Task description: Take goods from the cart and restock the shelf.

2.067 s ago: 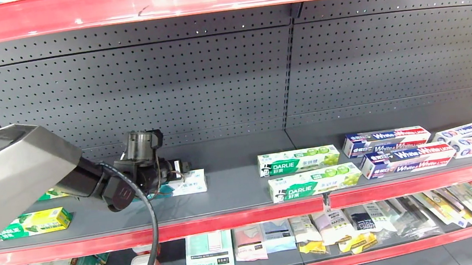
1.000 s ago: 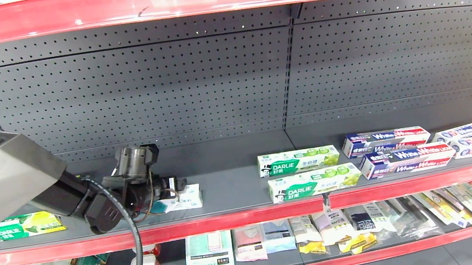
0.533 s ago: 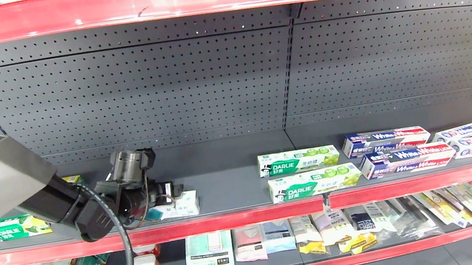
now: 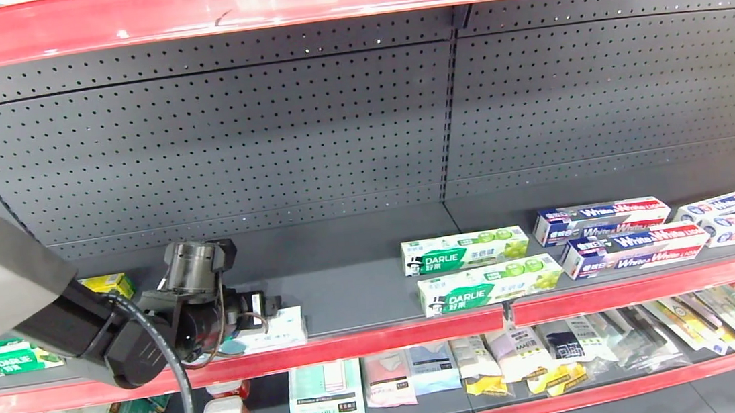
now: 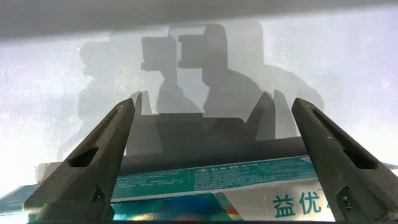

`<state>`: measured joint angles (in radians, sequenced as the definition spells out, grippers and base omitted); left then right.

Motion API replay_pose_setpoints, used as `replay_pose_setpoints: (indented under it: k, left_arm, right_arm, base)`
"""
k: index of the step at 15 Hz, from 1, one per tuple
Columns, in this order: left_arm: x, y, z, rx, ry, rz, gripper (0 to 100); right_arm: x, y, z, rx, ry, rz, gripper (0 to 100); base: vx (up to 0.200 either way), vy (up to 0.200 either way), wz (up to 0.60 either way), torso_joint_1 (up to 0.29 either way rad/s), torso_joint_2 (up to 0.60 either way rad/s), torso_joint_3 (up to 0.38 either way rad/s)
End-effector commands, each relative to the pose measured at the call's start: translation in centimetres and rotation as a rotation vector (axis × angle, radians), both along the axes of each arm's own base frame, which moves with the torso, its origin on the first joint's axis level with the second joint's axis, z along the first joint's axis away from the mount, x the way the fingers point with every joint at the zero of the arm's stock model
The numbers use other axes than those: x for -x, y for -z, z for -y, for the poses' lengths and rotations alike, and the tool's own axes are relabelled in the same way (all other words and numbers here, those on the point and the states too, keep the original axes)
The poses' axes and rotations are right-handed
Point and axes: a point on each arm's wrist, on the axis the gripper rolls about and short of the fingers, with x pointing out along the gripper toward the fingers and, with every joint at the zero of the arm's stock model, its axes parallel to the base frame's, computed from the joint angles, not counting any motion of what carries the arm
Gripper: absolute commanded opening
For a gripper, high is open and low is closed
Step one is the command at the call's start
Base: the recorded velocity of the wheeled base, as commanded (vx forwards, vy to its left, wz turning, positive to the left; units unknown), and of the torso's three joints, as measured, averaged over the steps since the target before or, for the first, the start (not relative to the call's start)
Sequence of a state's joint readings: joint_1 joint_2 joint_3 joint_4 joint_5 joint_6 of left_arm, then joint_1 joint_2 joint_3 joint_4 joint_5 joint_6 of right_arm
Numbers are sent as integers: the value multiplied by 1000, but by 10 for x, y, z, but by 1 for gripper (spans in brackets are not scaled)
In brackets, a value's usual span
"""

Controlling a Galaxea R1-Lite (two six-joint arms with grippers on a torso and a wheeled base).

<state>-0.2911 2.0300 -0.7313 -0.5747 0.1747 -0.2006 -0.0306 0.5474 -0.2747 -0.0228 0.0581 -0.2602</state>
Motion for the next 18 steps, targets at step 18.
replay_pose_setpoints:
  k: [18]
  left_arm:
    - [57,-65,-21,42,-19,202,100]
  right_arm:
    - [-3,3,0,-1,-5,-31,0]
  base:
    - [0,0,0,0,0,0]
